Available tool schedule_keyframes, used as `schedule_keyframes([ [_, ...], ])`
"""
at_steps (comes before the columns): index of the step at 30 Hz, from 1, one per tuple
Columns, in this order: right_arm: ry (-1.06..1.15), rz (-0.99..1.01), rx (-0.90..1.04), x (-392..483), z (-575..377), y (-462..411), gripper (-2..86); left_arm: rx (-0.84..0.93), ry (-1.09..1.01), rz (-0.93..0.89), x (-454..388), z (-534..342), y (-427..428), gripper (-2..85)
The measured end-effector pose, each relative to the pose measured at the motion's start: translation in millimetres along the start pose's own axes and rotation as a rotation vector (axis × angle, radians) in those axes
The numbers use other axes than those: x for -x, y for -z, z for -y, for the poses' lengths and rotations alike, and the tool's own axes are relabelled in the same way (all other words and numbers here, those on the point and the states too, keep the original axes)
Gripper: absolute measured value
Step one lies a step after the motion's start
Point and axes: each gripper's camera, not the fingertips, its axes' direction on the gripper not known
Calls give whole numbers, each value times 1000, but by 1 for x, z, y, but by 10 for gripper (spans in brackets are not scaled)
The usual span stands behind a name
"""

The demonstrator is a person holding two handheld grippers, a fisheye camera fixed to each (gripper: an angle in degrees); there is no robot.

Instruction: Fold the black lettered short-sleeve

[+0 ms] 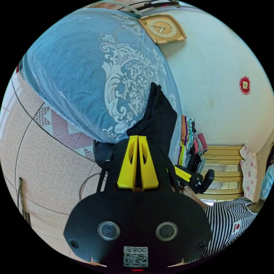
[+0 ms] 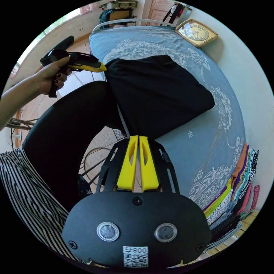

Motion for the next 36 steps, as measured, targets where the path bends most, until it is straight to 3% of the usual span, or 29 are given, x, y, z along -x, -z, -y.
schedule_keyframes([
  [7, -25, 26, 3, -11, -13, -35, 10, -34, 3, 31, -30, 2, 17, 1],
  [12, -131, 176, -28, -42, -33, -57, 12, -128, -85, 57, -80, 2, 32, 1],
  [17, -194, 326, -28, -73, -52, -84, 5, 3, -262, 86, -149, 42, -25, 1],
  [20, -233, 375, -1, -86, -63, -112, 2, 75, -311, 232, -160, 69, -63, 1],
  [25, -254, 441, 9, -96, -80, -145, 1, 21, -254, 121, -173, 74, -54, 2],
  [29, -279, 469, -99, -113, -86, -151, 2, 50, -240, 183, -179, 78, -65, 3],
  [32, -308, 485, -136, -128, -83, -169, 2, 41, -218, 121, -176, 82, -71, 4],
  [36, -386, 580, -104, -149, -88, -224, 2, 46, -325, 117, -214, 67, -73, 14],
])
